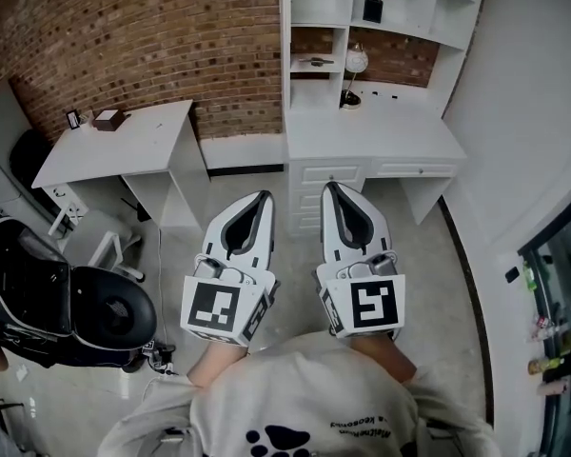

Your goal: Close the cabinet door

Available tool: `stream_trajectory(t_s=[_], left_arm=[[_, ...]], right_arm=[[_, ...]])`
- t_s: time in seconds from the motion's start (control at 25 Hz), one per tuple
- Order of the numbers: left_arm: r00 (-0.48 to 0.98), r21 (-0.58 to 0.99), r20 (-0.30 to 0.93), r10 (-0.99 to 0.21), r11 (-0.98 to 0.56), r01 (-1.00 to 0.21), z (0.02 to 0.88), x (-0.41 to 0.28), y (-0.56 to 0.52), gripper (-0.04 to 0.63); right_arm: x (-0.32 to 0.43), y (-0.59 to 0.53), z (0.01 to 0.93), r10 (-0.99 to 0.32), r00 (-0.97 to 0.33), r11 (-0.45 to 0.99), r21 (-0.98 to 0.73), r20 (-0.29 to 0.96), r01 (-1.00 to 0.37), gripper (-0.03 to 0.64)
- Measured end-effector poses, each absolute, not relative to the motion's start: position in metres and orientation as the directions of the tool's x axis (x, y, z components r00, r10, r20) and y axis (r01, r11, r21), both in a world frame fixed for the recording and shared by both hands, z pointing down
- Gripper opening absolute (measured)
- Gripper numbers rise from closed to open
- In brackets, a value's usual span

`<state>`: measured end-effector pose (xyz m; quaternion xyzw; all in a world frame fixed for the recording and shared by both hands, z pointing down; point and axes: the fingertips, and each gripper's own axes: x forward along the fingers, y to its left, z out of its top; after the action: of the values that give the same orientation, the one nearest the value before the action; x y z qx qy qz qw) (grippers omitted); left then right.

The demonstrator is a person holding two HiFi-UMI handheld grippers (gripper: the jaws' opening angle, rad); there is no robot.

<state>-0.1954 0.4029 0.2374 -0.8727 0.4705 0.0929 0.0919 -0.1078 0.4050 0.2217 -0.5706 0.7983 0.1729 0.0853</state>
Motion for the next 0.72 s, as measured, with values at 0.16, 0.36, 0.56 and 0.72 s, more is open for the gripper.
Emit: stream_trajectory(t_s=[0.16, 0.36, 0.56, 0.72], left_arm=[[0.517, -0.072, -0.266, -0.814, -0.518, -0.852, 0.235, -0.184, 0.369, 0.008], [0.5, -0.064, -0.247, -0.83, -0.501, -0.863, 0.24, -0.181, 0.342, 0.008], [0.49, -0.058, -0.24, -0.838, -0.492, -0.869, 0.243, -0.182, 0.316, 0.008], [0.506, -0.057, -0.247, -0.826, -0.509, -0.859, 0.242, -0.175, 0.29, 0.008]], right_arm=[[-0.097, 0.369, 0.218, -0.864, -0.362, 0.315, 0.187, -0.35, -0.931, 0.018], [-0.086, 0.336, 0.221, -0.868, -0.362, 0.327, 0.157, -0.34, -0.932, 0.018], [-0.087, 0.311, 0.227, -0.874, -0.367, 0.337, 0.148, -0.319, -0.93, 0.018], [-0.083, 0.29, 0.231, -0.88, -0.36, 0.327, 0.155, -0.31, -0.932, 0.018]])
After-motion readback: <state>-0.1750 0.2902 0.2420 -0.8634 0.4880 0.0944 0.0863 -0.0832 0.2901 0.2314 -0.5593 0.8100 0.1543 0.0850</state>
